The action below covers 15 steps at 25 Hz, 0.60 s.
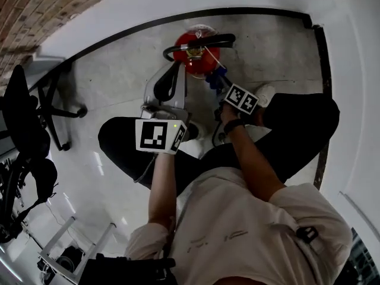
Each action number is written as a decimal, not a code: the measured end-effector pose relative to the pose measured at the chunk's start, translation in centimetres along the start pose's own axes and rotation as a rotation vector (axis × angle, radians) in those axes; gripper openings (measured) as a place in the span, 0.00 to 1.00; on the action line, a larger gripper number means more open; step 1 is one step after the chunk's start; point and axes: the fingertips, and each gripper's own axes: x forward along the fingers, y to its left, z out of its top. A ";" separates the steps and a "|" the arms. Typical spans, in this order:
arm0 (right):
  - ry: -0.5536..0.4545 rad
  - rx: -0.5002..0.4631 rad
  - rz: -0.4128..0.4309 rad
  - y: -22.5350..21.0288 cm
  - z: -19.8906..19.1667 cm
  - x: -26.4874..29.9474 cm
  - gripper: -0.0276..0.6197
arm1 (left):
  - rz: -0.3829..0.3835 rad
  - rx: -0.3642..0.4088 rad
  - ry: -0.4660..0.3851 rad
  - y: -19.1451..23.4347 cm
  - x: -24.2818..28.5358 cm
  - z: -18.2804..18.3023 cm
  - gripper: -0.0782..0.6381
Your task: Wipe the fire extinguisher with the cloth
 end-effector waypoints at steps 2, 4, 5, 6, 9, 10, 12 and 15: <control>0.012 -0.032 0.101 4.8 2.0 -2.4 0.14 | -0.017 0.031 -0.005 0.0 0.6 0.9 0.11; 0.004 -0.058 0.178 8.4 4.8 -5.7 0.14 | -0.027 0.034 -0.031 0.0 1.3 2.0 0.11; -0.020 -0.063 0.219 10.1 6.4 -7.6 0.14 | -0.030 0.034 -0.043 0.1 1.5 2.6 0.11; -0.050 -0.065 0.270 12.1 7.9 -9.2 0.14 | -0.030 0.036 -0.055 0.3 1.7 3.0 0.11; -0.089 -0.064 0.468 18.4 10.6 -12.3 0.14 | -0.020 0.043 -0.089 1.3 2.0 4.2 0.11; -0.079 -0.060 0.528 20.3 10.9 -12.5 0.14 | -0.017 0.042 -0.096 1.5 2.1 4.5 0.11; -0.047 -0.044 0.614 23.2 11.0 -12.1 0.14 | -0.011 0.039 -0.101 1.5 2.3 4.7 0.11; -0.064 -0.019 0.609 23.0 10.8 -10.2 0.13 | 0.008 0.030 -0.103 1.4 2.2 5.0 0.11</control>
